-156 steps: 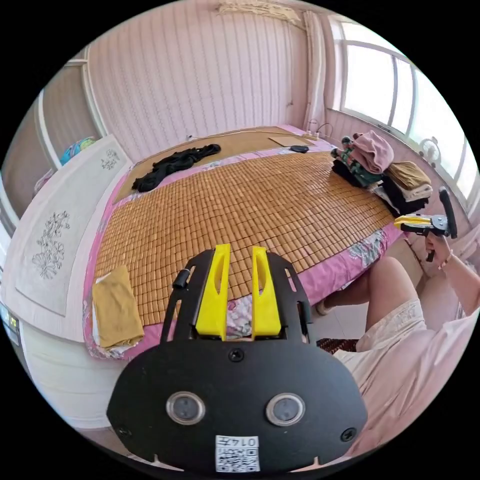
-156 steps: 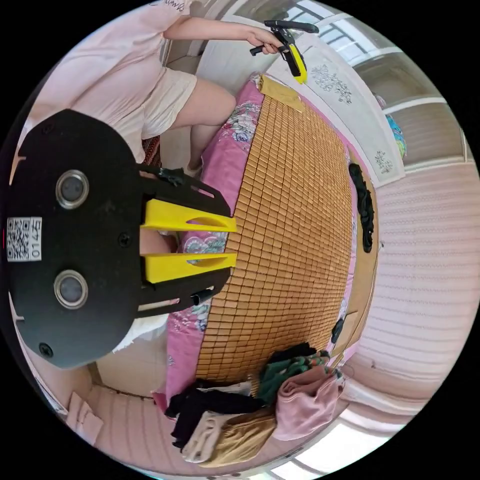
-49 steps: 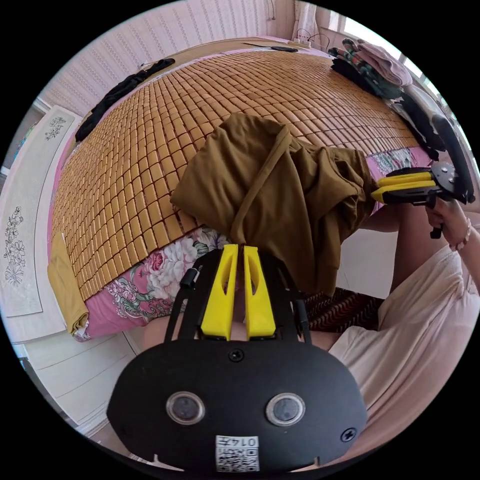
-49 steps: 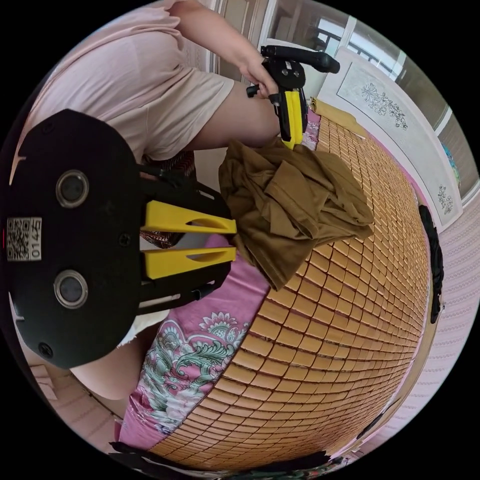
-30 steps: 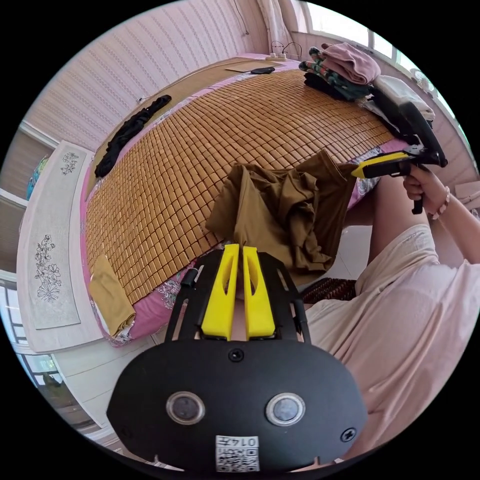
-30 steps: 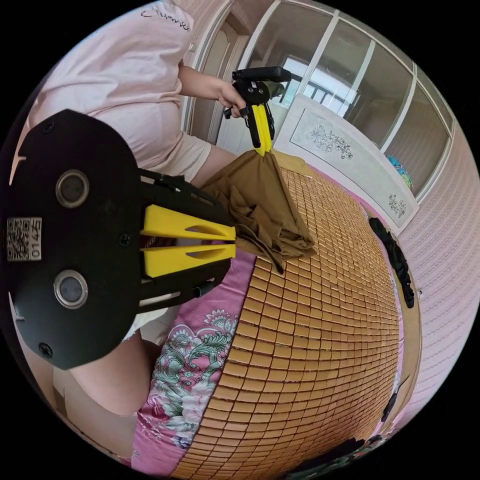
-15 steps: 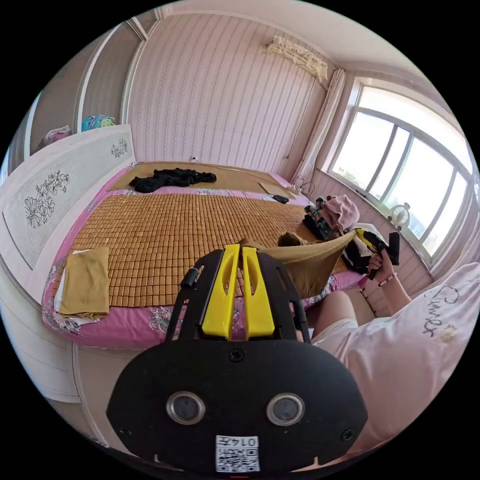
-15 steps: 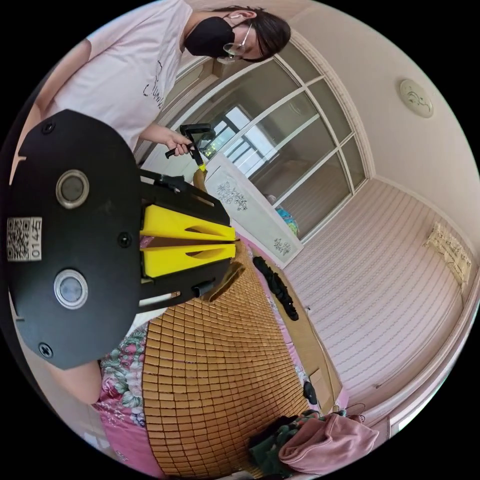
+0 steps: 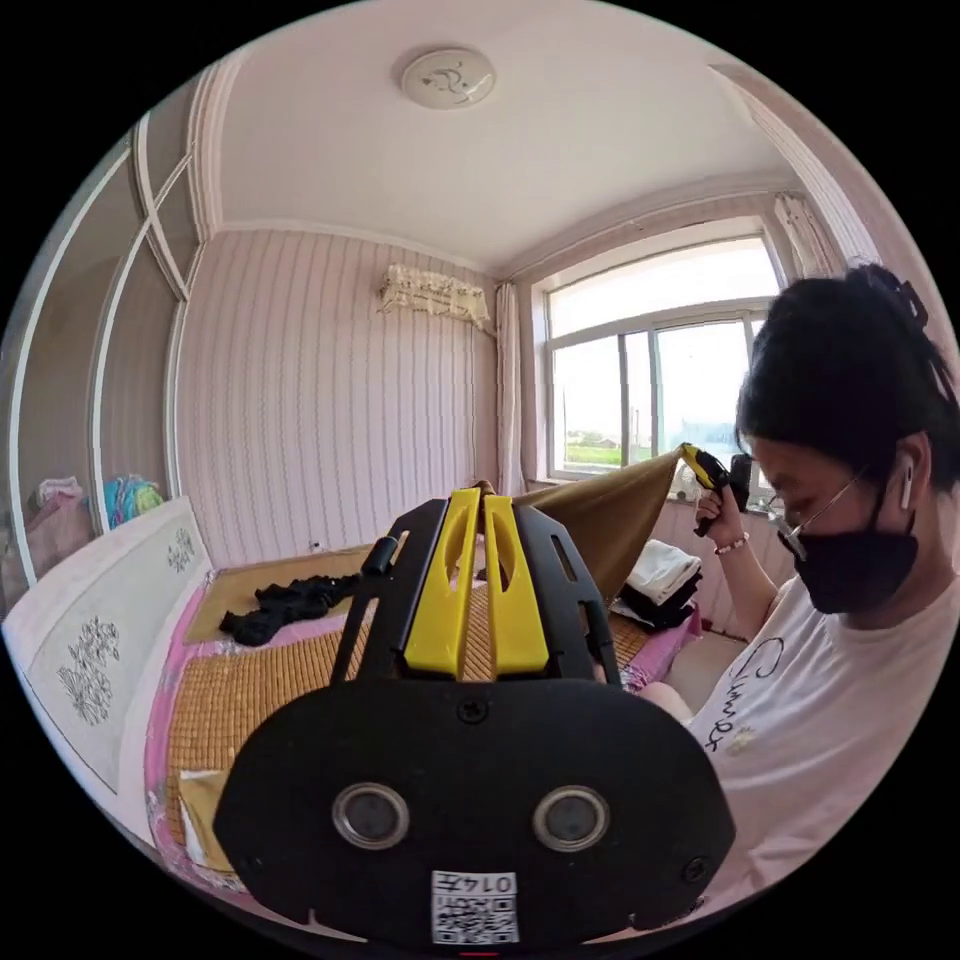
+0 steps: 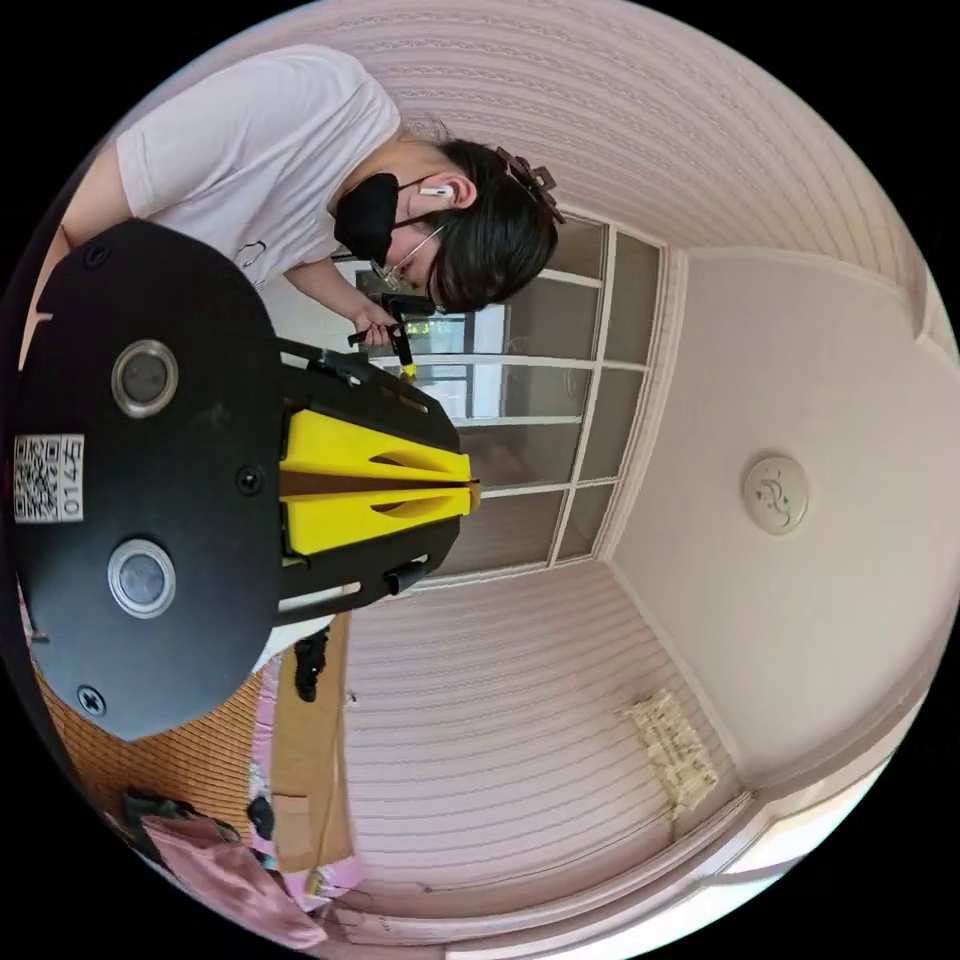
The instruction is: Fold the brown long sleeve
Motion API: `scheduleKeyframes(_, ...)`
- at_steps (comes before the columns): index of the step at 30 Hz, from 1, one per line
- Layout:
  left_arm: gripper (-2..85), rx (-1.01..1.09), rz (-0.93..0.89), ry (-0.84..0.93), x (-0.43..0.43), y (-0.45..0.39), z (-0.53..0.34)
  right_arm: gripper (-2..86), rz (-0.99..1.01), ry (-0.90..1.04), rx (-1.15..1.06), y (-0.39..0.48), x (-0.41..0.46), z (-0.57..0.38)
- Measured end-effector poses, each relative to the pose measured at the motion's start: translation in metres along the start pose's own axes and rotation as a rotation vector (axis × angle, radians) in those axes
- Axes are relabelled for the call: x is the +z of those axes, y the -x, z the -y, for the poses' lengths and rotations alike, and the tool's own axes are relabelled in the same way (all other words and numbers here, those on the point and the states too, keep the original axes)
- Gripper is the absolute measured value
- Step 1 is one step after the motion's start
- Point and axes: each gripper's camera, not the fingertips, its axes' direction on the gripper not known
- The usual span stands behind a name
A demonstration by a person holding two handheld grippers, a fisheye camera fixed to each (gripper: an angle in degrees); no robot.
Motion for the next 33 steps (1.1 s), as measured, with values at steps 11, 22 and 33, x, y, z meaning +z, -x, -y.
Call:
scheduleKeyframes(11,-0.7,-0.003,0.105,-0.024,0.022,0.07,0.089,0.2,-0.166,0.376,-0.001,-0.081,0.146,0.096)
scheduleKeyframes(22,-0.8,-0.17,0.379,0.213,0.219,0.165,0.074,0.2,-0.309,0.316,0.235,-0.223,0.264,0.031)
scheduleKeyframes(33,-0.9,-0.171,0.283,0.589,0.301,0.168,-0.139,0.3,-0.229,0.524,0.328,-0.248,0.282,-0.18)
